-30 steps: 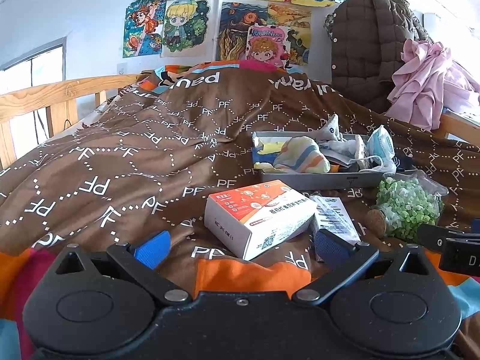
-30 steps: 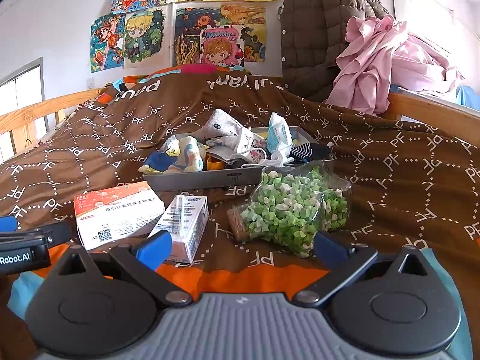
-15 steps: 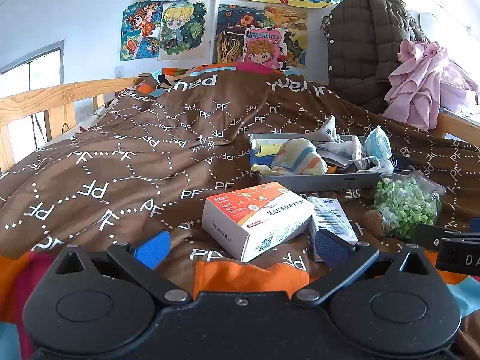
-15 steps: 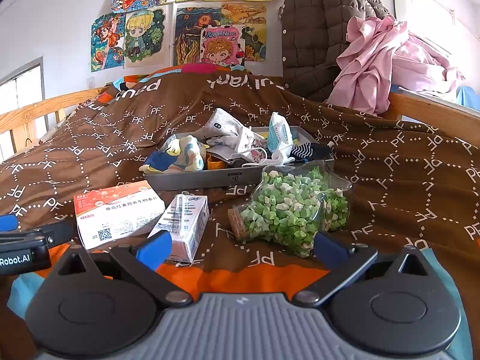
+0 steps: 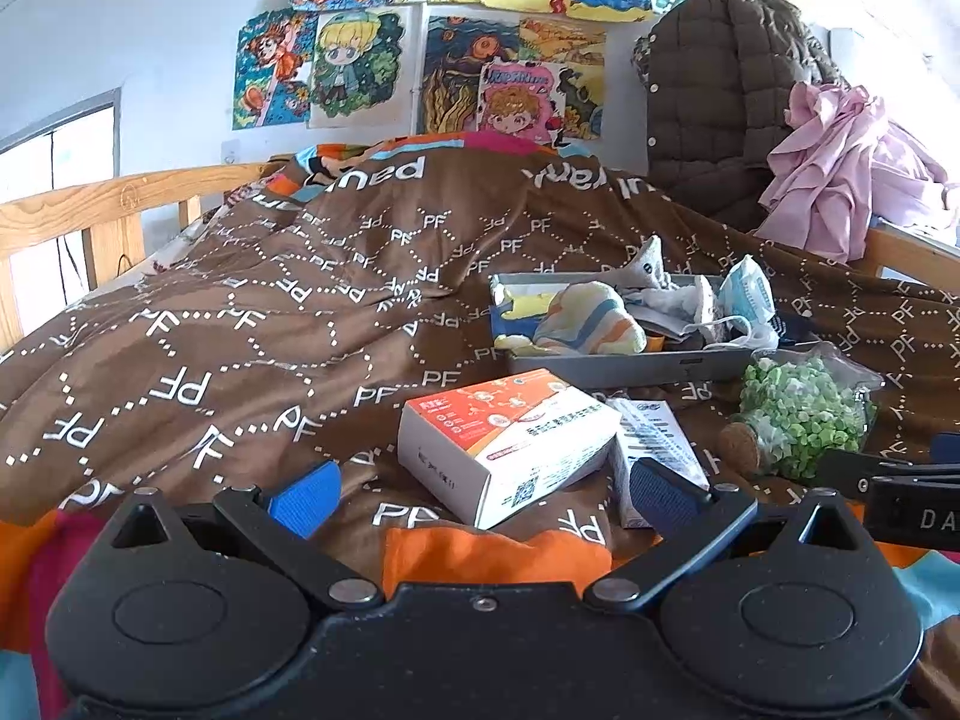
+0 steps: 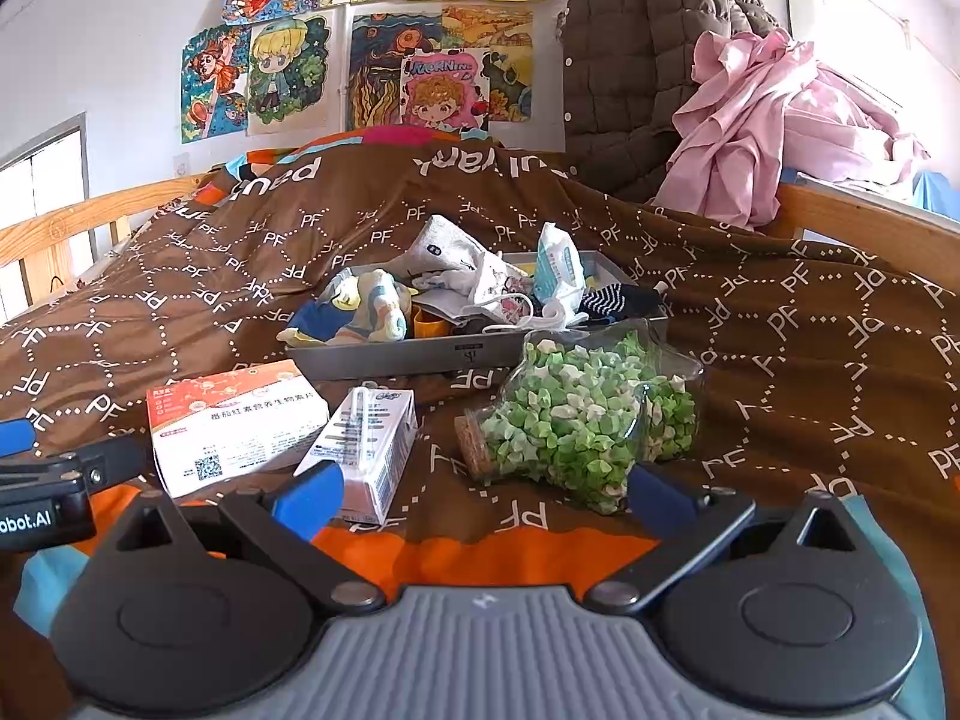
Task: Organize soft objects
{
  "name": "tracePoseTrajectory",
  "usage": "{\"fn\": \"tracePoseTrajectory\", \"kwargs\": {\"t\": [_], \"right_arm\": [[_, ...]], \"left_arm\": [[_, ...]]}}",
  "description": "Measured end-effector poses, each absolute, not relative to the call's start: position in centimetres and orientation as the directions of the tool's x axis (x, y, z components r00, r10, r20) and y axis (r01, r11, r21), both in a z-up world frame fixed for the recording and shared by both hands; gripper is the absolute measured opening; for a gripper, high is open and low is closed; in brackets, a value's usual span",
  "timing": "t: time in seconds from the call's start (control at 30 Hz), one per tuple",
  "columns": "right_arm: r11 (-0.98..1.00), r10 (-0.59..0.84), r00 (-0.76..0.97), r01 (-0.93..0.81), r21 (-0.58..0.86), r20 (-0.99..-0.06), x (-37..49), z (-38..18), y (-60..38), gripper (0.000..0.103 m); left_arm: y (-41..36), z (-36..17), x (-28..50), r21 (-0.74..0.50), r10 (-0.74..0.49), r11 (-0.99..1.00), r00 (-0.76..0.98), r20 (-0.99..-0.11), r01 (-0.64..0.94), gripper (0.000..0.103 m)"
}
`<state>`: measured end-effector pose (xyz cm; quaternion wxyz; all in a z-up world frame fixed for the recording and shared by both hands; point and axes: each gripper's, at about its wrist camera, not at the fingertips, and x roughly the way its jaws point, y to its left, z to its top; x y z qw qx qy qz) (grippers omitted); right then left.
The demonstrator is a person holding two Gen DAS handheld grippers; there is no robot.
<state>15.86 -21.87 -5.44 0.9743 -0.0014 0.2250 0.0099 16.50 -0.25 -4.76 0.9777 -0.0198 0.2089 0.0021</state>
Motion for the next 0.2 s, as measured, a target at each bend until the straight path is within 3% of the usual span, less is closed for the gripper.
{"fn": "tracePoseTrajectory", "kwargs": {"t": [0.2], "right_arm": [[1.000,0.020,0.898,-0.021,0.001,-0.440,15.88,-5.44,-21.91,0.103]], "left_arm": [[-0.33,-4.72,16.63,-0.035,-0.009,0.999,0.911,-0.413,-0.006,0.102]]}}
